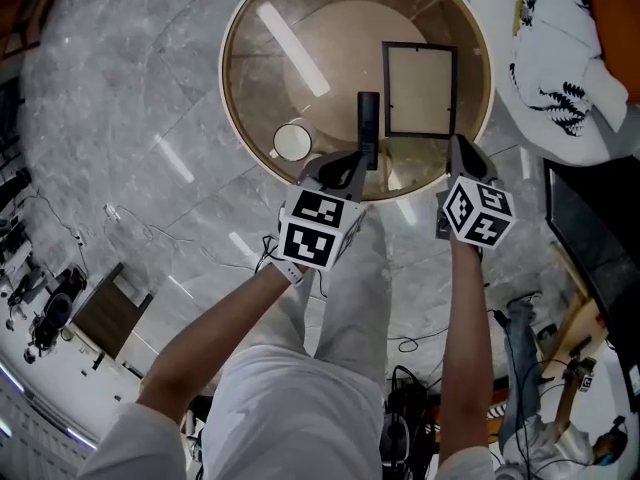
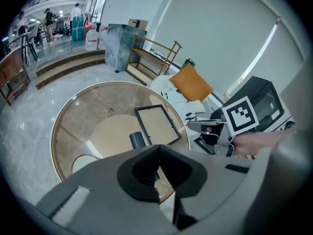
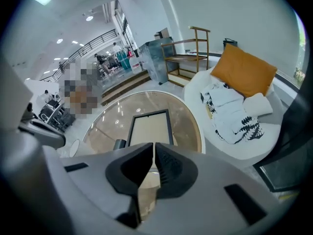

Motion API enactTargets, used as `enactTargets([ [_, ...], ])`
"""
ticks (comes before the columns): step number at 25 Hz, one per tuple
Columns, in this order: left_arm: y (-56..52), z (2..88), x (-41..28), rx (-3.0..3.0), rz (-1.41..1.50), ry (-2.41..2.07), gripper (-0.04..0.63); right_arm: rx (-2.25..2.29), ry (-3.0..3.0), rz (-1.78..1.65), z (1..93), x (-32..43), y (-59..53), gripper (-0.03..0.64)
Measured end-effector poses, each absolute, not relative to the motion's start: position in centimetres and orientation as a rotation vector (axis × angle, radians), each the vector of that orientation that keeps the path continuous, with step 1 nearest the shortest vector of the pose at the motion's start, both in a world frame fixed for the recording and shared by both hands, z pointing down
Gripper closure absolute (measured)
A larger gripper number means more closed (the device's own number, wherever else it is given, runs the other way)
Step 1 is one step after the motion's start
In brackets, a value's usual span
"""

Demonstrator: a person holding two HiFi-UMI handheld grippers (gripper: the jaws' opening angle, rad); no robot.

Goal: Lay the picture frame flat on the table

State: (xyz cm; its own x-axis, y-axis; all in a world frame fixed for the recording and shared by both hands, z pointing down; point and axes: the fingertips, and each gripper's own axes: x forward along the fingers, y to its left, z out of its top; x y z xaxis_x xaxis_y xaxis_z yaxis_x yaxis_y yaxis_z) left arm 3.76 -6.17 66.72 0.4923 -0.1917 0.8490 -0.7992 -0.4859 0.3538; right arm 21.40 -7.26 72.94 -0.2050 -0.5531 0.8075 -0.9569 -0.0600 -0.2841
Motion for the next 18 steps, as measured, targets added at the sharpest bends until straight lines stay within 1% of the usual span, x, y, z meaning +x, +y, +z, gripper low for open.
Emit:
enactTargets([
  [6,-6.4,62.6,2.9,1.998,0.98,-0.805,0.591,1.605,-1.818,1.151,67.3,19.9,-7.2,0.604],
  [18,-5.0,49.4,0.0,2.088,0.875,-0.843,0.591,1.622,-1.885,1.067,52.2,16.7,-3.9,0.604],
])
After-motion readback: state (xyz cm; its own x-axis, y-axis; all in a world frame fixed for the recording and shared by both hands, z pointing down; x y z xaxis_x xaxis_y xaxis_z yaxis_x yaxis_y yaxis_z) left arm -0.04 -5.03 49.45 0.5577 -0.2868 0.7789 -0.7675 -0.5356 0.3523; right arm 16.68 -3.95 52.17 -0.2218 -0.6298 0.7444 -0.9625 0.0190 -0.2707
